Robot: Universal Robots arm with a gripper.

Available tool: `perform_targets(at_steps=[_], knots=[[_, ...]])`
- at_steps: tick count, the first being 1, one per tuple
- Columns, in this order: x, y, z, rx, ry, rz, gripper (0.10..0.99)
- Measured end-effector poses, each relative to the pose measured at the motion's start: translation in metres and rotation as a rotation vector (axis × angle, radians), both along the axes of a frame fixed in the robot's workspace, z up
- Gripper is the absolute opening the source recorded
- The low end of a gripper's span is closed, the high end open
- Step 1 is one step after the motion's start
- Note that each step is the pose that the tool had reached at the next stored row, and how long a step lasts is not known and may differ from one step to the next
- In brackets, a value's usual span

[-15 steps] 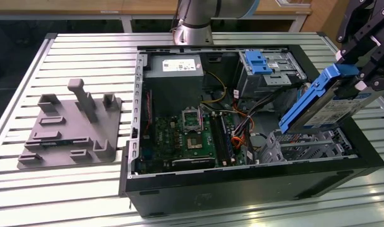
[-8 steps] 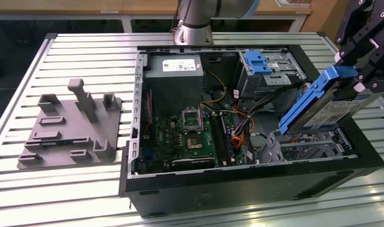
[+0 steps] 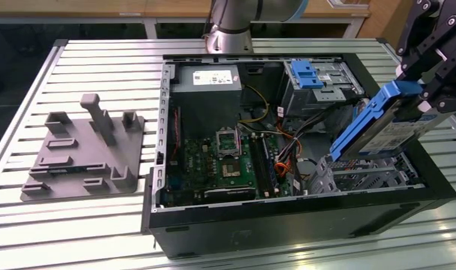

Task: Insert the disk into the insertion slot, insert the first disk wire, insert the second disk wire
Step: 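Insert the disk into the insertion slot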

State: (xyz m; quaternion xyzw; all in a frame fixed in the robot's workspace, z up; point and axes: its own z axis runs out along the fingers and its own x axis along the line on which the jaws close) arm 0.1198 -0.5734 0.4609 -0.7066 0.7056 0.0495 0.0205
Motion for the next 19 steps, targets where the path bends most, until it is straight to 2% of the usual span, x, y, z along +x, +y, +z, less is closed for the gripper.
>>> perform_targets(at_steps=[19], knots=[[0.0001, -0.0016, -0.0077, 0.000, 0.0000, 0.000, 0.365]])
